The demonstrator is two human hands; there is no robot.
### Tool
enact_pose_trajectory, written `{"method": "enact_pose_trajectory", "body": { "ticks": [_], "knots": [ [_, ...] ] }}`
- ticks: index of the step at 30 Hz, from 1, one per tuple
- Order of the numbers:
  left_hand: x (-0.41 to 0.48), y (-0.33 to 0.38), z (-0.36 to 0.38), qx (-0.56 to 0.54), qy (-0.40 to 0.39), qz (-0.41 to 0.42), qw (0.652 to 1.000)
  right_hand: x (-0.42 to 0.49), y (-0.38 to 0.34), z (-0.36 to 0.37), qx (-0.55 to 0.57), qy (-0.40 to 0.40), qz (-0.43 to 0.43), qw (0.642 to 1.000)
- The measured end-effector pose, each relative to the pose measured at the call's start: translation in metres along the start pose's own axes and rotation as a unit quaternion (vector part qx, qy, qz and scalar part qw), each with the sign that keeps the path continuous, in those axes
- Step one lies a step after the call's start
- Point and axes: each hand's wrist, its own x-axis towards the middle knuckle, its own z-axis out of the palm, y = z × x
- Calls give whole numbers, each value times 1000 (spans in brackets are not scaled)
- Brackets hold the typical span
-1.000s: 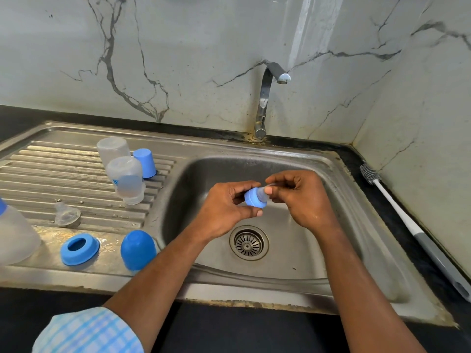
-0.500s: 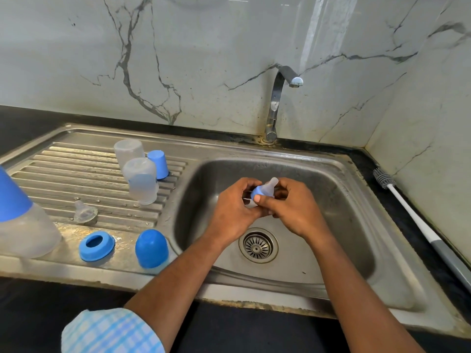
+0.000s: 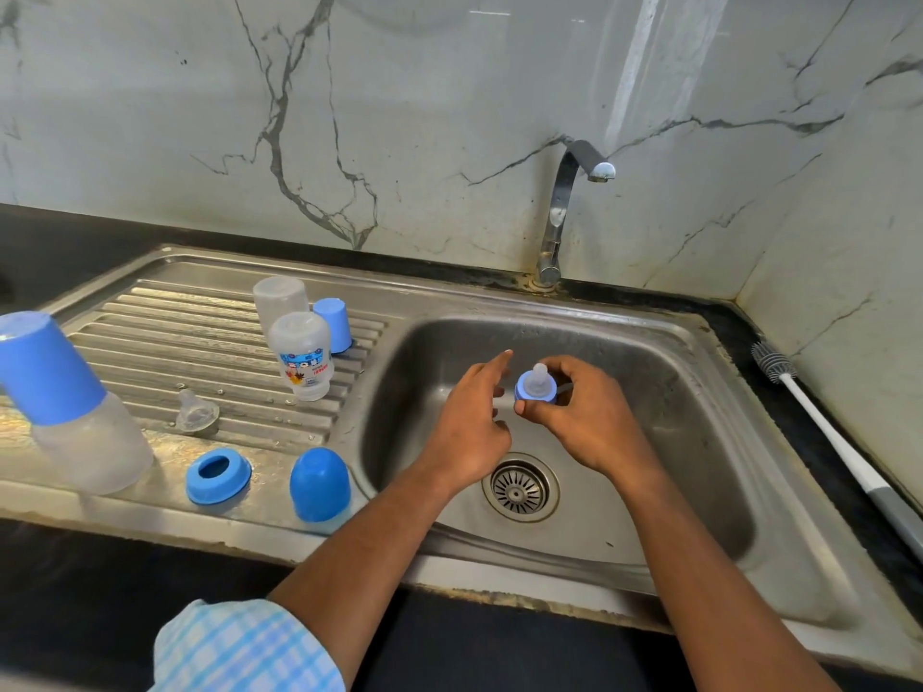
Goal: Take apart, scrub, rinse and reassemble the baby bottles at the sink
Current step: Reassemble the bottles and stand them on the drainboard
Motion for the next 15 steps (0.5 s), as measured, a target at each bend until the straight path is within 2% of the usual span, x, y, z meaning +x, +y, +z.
{"method": "enact_pose_trajectory", "body": {
  "ticks": [5,12,15],
  "knots": [
    [-1,2,-2,0,10,-2,1000,1,2,1,-30,-3,-8,1000],
    [-9,17,-4,36,48,26,998,1,1,-3,3,-2,19,1000],
    [-11,19,-6,43,44,10,998,1,1,-3,1,0,21,1000]
  ]
}}
